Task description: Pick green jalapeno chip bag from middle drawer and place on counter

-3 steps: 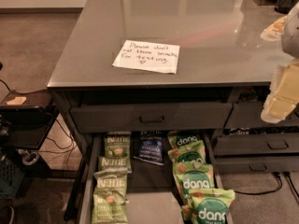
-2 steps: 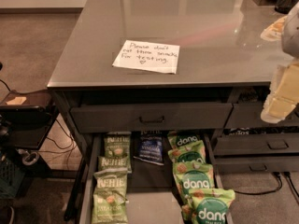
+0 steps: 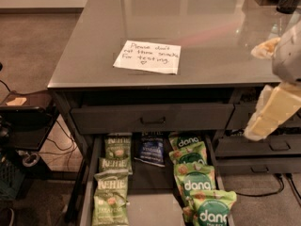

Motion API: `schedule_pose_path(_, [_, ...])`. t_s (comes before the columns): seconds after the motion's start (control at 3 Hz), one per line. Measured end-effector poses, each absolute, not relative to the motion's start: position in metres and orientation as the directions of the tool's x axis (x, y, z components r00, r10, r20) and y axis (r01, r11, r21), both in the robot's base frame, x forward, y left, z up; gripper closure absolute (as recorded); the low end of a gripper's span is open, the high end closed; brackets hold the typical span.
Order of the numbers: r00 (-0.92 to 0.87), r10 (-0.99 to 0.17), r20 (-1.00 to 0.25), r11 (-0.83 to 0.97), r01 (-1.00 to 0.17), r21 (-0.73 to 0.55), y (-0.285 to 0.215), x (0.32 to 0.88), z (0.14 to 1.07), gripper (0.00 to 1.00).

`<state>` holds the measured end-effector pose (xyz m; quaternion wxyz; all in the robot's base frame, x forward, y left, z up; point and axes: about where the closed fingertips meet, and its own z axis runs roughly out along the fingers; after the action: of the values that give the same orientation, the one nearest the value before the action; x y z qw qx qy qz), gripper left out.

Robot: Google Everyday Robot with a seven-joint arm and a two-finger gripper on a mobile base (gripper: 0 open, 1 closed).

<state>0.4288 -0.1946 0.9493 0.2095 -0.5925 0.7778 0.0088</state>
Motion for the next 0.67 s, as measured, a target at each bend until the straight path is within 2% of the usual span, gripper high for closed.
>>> schedule_pose_path(0.67, [-0.158,-0.847,-0.508,0.29,-0.938,-0.192,-0.125,0.425,0.86,0.0])
